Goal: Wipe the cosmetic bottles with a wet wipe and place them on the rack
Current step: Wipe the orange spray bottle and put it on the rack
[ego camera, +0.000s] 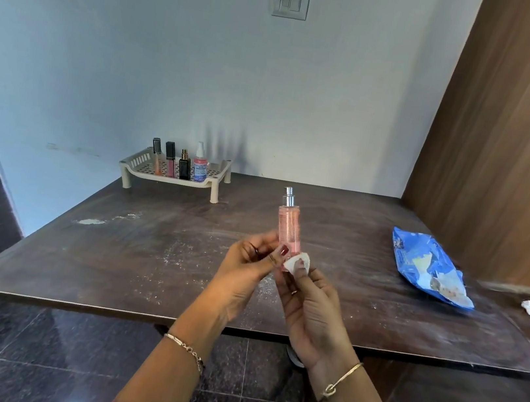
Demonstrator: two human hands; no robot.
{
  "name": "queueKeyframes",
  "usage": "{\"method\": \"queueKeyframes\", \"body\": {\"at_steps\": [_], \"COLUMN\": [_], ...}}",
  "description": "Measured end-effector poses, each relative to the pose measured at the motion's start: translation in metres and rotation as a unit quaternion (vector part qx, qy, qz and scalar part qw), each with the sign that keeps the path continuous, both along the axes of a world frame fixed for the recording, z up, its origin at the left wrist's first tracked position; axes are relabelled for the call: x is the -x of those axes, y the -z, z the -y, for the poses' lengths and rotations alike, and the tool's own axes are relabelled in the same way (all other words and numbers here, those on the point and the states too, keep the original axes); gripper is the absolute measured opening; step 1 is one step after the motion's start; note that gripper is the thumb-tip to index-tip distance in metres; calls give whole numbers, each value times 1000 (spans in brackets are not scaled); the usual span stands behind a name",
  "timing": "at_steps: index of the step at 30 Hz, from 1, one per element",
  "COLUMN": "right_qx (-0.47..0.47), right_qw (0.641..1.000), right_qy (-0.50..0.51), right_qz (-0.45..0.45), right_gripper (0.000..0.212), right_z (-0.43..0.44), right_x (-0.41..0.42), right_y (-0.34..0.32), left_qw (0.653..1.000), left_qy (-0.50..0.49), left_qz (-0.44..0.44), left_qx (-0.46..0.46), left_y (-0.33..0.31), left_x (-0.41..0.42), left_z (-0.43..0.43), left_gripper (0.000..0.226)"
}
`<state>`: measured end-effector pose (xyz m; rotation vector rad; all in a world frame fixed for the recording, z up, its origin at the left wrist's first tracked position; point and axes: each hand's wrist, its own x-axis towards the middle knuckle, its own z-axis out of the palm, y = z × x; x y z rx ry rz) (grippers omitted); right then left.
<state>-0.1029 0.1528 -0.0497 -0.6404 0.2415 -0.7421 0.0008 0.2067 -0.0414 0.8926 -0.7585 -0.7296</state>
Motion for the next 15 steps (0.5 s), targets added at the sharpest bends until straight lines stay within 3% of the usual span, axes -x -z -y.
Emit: {"method": "queueKeyframes", "body": {"at_steps": [3,6,9,12,15], "right_qx": [-38,-27,68,163,227], "right_qw": [998,1000,988,943,919], "right_qy": [-42,2,119,251,284], "right_qz": [17,2,-73,-146,-153], "right_gripper": [33,33,18,12,15], "right_z": [2,2,-3,-5,-5], "right_x": [5,5,1,-1,-2], "right_y": [-1,-1,2,5,6], "left_qw": [1000,998,999,995,996], "left_qy": [0,-1,-45,-103,-90], "left_qz": [31,54,29,-2,-14], "left_qx": [2,8,12,-6,-8], "left_y": [-2,-4,-3,2,5], "left_x": [1,4,11,16,18], "left_z": [-2,-2,1,3,0], "left_gripper": [33,31,32,44,38]}}
